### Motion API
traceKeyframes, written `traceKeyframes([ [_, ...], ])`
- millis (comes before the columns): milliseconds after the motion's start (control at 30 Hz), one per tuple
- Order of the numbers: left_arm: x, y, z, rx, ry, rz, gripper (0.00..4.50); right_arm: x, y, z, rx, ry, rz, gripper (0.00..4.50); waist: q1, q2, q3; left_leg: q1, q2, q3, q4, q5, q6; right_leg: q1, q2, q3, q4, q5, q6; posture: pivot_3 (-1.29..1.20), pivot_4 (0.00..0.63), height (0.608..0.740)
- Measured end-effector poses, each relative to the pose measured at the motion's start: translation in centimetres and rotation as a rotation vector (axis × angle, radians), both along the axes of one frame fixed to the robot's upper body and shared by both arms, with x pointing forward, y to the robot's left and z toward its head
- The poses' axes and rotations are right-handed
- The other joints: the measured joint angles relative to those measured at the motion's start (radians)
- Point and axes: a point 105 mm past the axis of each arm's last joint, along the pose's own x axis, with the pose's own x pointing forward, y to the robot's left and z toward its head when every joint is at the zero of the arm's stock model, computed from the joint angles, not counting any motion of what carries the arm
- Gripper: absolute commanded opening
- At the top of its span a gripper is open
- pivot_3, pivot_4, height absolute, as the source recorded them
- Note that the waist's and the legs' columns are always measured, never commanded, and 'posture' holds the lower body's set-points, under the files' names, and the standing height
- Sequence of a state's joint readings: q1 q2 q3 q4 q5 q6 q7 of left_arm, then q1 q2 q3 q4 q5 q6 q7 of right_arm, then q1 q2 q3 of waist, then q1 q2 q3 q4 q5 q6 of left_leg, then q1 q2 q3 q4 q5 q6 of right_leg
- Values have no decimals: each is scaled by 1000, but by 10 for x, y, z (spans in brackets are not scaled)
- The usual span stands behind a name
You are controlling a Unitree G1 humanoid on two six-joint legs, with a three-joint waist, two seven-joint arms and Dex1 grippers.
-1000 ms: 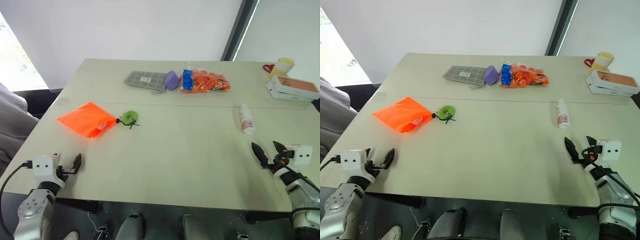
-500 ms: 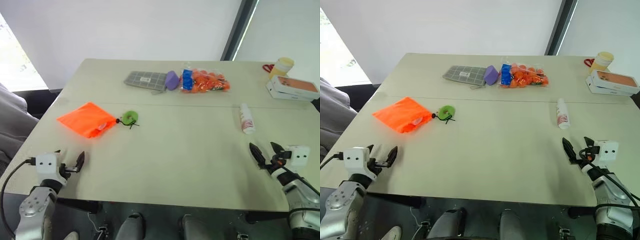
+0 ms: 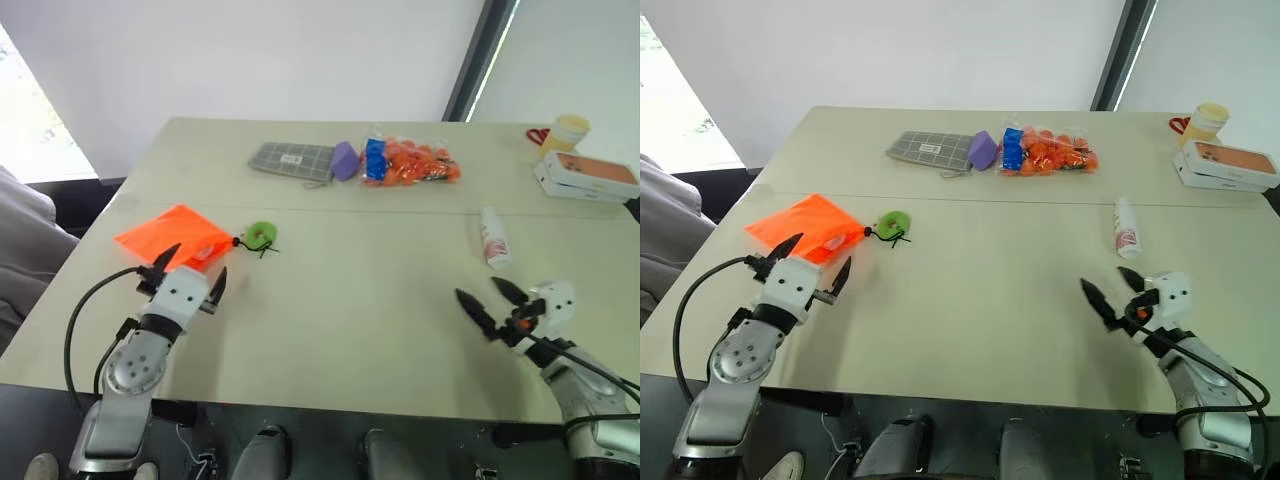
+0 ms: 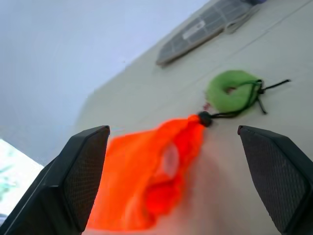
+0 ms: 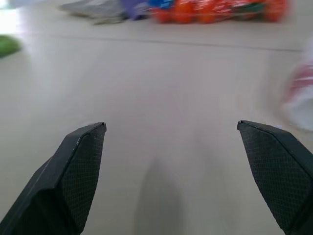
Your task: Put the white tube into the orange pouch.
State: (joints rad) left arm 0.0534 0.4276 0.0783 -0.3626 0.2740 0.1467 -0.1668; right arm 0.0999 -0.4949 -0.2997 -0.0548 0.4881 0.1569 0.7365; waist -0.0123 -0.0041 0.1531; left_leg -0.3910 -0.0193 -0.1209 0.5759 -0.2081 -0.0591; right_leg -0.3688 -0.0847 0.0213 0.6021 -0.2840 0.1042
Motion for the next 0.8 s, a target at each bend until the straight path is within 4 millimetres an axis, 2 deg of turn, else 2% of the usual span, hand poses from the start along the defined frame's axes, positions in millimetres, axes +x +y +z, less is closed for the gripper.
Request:
traceKeyframes([
  [100,7,5,0,68,15,66,4500,-3,28,5,3,10,116,4463,0,0,0,0,0,0,0,0,0,-1,1,0,1,0,0,0,150,724],
  [233,15,14,-6,115,58,118,4500,-2,50,9,2,6,199,4463,2,-1,1,0,0,-1,0,0,0,-3,1,0,1,0,0,0,150,724],
  [367,26,17,-12,157,109,134,4500,1,86,20,15,-31,323,4463,2,-2,1,0,0,-1,0,0,0,-3,1,-1,1,0,0,0,150,724],
  [633,39,25,-18,157,154,183,4500,-7,123,17,-17,-19,491,4463,3,-4,1,0,0,-2,0,0,0,-2,1,-1,4,0,1,0,150,724],
  [800,44,28,-16,153,149,209,4500,-11,131,12,-42,-13,534,4463,1,-6,1,1,0,-2,0,0,0,-4,1,-1,9,0,2,0,150,724],
])
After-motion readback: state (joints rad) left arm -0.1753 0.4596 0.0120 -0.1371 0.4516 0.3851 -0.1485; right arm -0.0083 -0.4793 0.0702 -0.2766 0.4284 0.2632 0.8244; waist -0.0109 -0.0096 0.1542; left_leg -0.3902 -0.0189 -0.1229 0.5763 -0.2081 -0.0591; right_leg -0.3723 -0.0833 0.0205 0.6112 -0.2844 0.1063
